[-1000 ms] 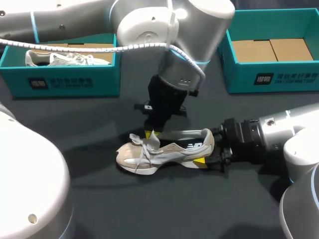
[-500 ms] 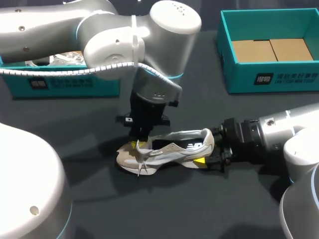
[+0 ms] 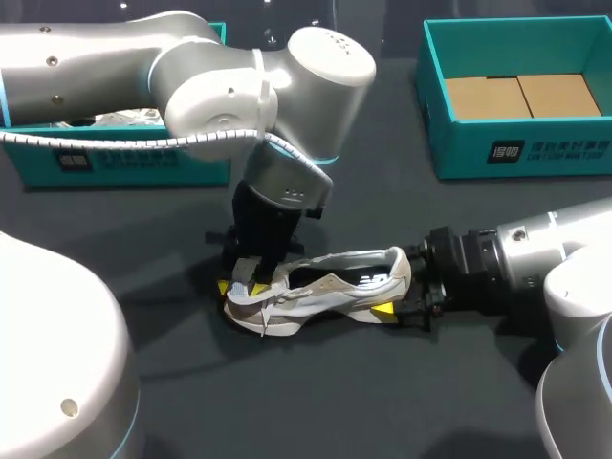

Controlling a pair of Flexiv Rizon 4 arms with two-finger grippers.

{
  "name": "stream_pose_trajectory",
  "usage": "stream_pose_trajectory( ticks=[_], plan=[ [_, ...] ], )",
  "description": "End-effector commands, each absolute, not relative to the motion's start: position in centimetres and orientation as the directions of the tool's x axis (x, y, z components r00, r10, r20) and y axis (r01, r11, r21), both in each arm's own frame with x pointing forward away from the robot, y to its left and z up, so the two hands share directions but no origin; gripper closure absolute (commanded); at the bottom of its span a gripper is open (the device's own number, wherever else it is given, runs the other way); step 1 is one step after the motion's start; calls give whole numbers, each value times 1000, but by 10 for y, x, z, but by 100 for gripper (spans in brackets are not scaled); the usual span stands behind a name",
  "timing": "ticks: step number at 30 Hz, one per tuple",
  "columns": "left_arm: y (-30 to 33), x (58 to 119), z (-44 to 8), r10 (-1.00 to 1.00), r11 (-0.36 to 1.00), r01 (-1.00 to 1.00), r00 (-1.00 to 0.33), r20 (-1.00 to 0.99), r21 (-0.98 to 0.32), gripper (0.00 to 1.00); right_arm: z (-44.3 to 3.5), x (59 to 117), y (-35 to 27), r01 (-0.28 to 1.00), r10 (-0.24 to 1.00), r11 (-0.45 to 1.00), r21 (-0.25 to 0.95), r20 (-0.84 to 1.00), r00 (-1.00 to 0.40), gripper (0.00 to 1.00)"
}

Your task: Take the shoe out of the shoebox, open the shoe tongue, remove and reinsert the insole, then place the shoe into the shoebox

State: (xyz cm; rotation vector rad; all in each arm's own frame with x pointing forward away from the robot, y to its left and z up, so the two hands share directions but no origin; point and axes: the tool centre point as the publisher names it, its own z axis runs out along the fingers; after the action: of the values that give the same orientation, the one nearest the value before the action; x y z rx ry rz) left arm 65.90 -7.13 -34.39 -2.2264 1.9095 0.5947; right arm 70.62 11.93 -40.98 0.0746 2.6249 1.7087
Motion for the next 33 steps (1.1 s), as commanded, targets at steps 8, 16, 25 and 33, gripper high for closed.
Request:
stream_pose_trajectory(
  ticks=[8,16,25,33],
  plan=[
    [-58,651,-320,-925,-170,-981,128,-359,89,22,-409,706,118,36,46,407,913,19,-999,100],
    [-79,666,-278,-966,-57,-998,56,-252,-3,33,-409,706,118,36,46,407,913,19,-999,100],
    [-108,686,-229,-975,195,-978,-185,-126,-74,33,-409,706,118,36,46,407,913,19,-999,100],
    [-133,695,-204,-803,595,-797,-593,-51,-106,100,-409,706,118,36,46,407,913,19,-999,100]
  ],
)
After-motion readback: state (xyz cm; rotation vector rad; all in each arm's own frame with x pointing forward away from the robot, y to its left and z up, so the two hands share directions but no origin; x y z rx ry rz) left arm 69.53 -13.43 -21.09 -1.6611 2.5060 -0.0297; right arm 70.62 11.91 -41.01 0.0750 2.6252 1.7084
